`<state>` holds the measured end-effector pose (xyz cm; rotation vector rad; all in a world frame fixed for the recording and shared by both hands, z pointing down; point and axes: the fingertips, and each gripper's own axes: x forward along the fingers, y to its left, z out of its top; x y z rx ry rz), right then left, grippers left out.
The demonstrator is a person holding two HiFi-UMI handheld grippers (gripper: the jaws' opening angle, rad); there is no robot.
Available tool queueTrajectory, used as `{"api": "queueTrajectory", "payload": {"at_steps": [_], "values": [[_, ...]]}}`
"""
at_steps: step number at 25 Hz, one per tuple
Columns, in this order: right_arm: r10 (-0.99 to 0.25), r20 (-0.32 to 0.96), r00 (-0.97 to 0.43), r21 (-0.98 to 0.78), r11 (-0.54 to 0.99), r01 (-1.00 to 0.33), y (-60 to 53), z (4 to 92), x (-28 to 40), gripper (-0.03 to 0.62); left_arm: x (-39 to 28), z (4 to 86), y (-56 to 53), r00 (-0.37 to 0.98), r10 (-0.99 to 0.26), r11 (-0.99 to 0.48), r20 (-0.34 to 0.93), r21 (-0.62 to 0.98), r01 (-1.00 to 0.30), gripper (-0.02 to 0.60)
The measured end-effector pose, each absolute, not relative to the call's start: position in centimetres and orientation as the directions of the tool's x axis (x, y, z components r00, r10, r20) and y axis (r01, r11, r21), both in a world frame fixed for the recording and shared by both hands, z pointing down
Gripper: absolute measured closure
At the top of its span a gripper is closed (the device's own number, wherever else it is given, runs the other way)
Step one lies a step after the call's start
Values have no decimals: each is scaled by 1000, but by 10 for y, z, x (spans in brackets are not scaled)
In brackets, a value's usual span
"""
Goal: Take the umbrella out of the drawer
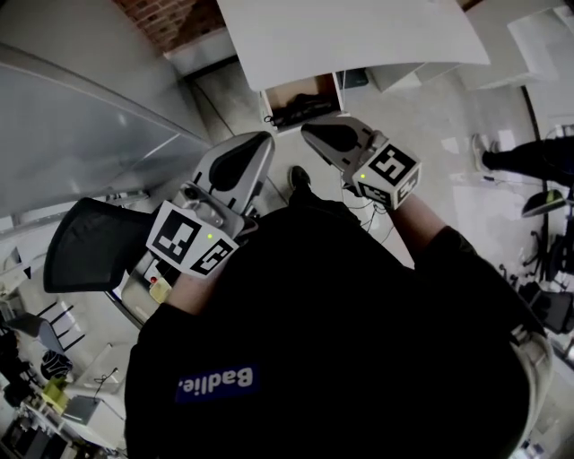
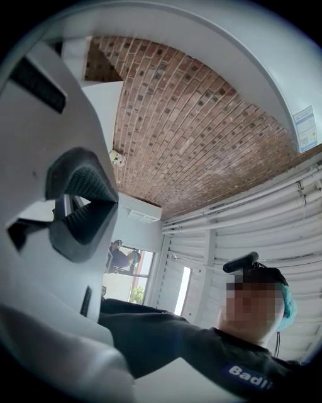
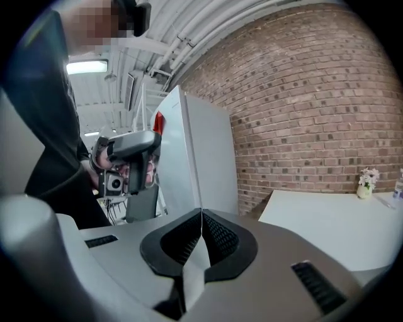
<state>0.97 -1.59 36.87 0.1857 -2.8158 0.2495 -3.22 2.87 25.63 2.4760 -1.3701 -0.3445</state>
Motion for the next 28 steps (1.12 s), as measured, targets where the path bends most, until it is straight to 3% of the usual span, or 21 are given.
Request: {"api": "queueTrajectory", "payload": {"at_steps": [18,28], "values": [[-30,583,-812,19,1000,-23,-120,500,28,562,-34,284,-47,368,-928,-315,55,411,-856,580],[26,699,-714,4,999,40,-155,590,33,557,-38,286,-65,291,-950,-226,114,393,-891,580]]}}
